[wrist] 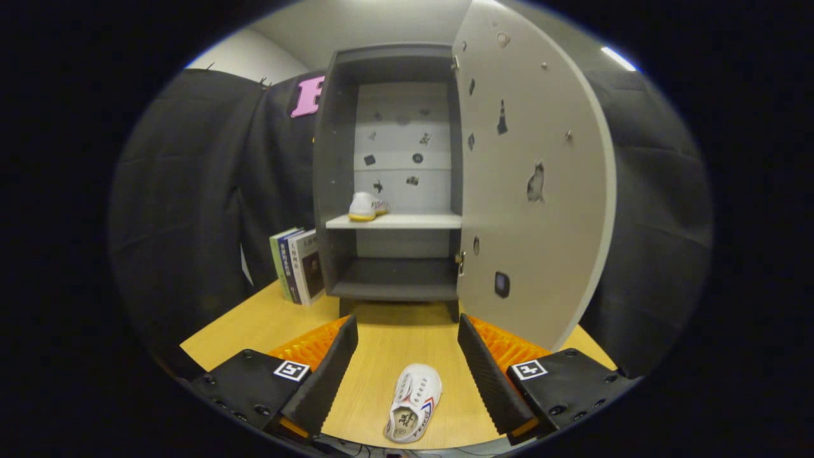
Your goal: Open the shoe cabinet door, grab the shoes and put them into the shoe cabinet, then close the shoe cabinet door.
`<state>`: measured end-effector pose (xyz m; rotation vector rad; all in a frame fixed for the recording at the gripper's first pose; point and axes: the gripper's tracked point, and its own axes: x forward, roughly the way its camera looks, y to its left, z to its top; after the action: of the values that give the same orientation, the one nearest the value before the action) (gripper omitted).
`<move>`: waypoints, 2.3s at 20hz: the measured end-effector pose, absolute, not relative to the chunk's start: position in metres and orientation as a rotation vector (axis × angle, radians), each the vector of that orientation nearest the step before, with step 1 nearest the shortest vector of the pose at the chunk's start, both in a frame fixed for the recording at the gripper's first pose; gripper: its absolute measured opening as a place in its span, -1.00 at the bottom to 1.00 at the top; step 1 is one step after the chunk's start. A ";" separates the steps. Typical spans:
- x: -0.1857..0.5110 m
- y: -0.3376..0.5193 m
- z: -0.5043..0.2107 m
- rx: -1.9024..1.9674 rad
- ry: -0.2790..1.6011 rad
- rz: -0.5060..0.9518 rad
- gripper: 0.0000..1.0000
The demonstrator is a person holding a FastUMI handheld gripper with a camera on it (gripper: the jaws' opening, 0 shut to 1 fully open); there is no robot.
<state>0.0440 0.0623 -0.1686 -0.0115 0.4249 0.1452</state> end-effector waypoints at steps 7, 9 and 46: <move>0.026 0.083 -0.278 -0.027 0.677 0.185 0.98; 0.023 0.083 -0.306 -0.019 0.753 0.186 0.92; 0.098 0.091 -0.261 0.256 0.660 0.260 -0.97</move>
<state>0.0980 0.0911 -0.2608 0.2560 0.6604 0.2595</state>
